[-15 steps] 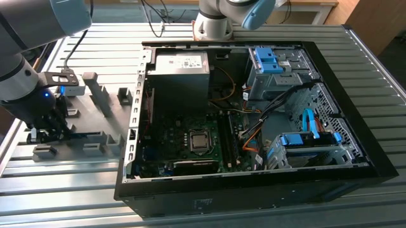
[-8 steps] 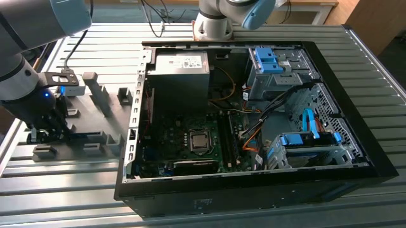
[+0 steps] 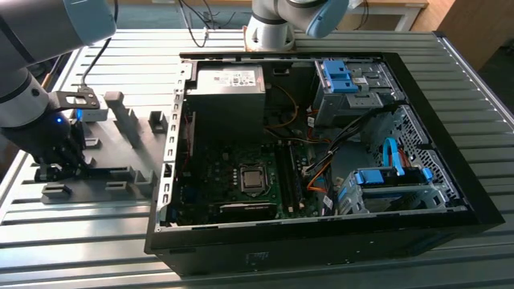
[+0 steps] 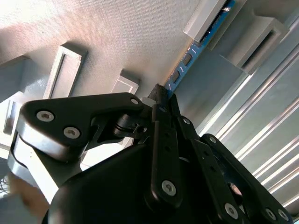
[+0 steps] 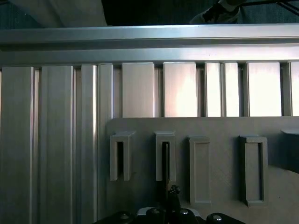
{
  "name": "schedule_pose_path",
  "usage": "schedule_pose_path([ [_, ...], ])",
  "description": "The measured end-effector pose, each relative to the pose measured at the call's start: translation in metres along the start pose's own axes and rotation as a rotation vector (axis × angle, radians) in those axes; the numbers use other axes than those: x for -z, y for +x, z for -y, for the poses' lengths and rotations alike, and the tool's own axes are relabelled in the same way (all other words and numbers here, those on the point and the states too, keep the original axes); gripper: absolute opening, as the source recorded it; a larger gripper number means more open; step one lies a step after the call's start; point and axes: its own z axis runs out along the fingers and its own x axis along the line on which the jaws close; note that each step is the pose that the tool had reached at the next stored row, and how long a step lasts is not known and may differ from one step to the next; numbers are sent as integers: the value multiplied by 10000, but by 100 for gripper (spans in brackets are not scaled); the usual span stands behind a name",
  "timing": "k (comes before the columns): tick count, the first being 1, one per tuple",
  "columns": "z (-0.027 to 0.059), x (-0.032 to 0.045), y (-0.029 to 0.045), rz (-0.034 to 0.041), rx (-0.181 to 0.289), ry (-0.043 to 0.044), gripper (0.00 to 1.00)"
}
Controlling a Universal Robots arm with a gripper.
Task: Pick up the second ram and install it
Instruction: 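Pick up the second ram and move it above second insertion slot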
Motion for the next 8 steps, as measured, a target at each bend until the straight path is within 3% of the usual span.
schedule_pose_path([
  [8, 0, 0, 0, 2, 0, 3, 14],
])
